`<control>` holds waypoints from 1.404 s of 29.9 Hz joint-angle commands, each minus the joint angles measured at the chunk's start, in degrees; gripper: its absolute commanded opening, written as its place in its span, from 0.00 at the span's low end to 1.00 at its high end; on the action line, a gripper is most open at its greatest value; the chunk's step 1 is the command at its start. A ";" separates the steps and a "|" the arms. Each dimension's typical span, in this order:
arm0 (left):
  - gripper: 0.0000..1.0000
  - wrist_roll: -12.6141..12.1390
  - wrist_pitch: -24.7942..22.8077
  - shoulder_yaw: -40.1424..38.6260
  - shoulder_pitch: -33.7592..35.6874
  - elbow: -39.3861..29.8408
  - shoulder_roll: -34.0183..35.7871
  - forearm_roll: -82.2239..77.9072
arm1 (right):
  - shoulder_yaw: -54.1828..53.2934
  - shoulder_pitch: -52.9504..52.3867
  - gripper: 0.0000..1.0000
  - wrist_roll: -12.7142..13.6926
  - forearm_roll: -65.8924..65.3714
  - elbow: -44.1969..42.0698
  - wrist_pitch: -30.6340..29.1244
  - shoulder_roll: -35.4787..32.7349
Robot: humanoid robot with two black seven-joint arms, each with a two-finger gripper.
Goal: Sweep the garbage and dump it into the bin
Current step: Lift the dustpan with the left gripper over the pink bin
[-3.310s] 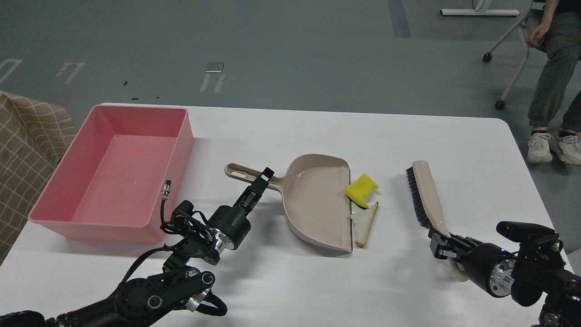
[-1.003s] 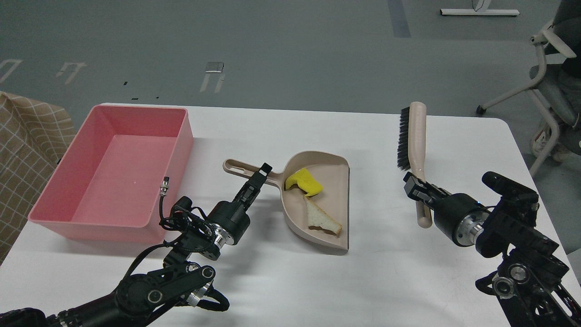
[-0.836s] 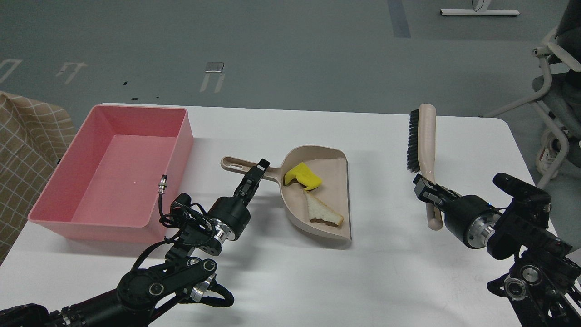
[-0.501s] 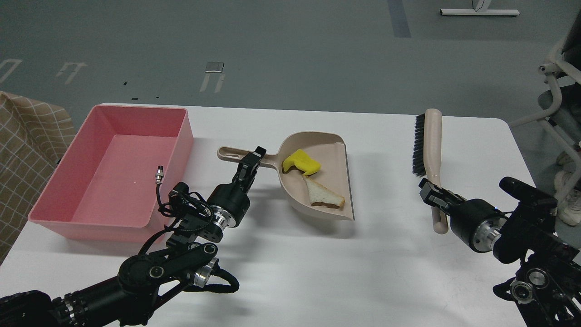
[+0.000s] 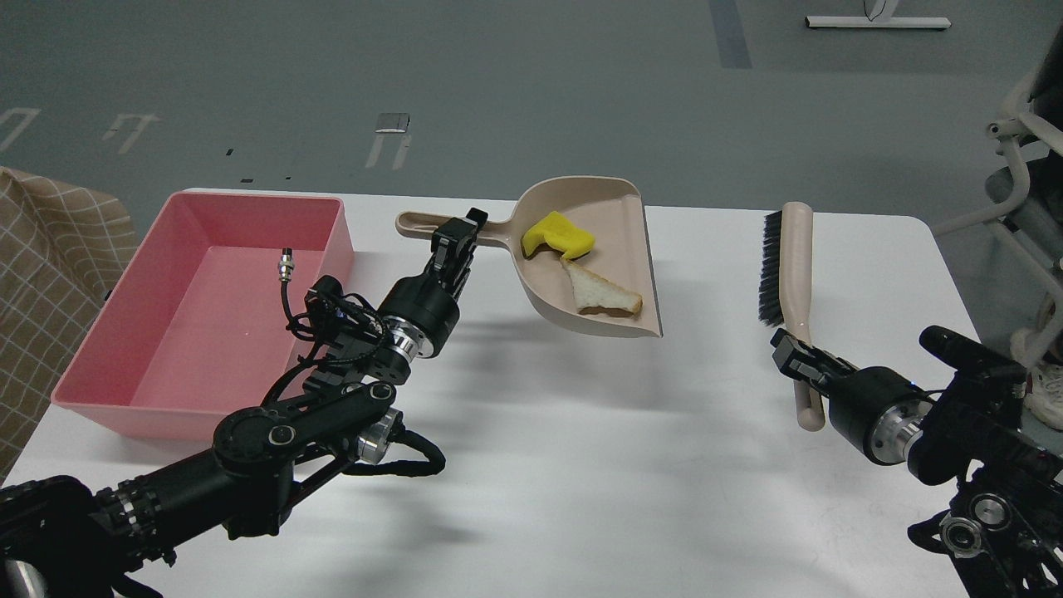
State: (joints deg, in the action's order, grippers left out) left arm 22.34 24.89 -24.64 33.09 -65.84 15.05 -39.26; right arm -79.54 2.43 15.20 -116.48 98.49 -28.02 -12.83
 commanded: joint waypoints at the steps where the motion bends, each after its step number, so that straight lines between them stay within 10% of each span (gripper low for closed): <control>1: 0.01 -0.01 -1.33 -1.11 1.01 0.10 0.68 0.06 | 0.00 0.21 0.00 0.00 0.02 0.13 0.02 0.00; 42: 0.02 3.59 -27.00 -12.28 -3.65 0.19 25.46 2.78 | 0.26 0.56 0.00 -0.09 0.81 -0.14 0.02 -0.97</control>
State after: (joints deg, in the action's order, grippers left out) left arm 25.39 -0.40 -36.80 29.54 -65.74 38.51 -37.37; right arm -79.34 3.03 15.11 -115.93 98.53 -27.99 -13.78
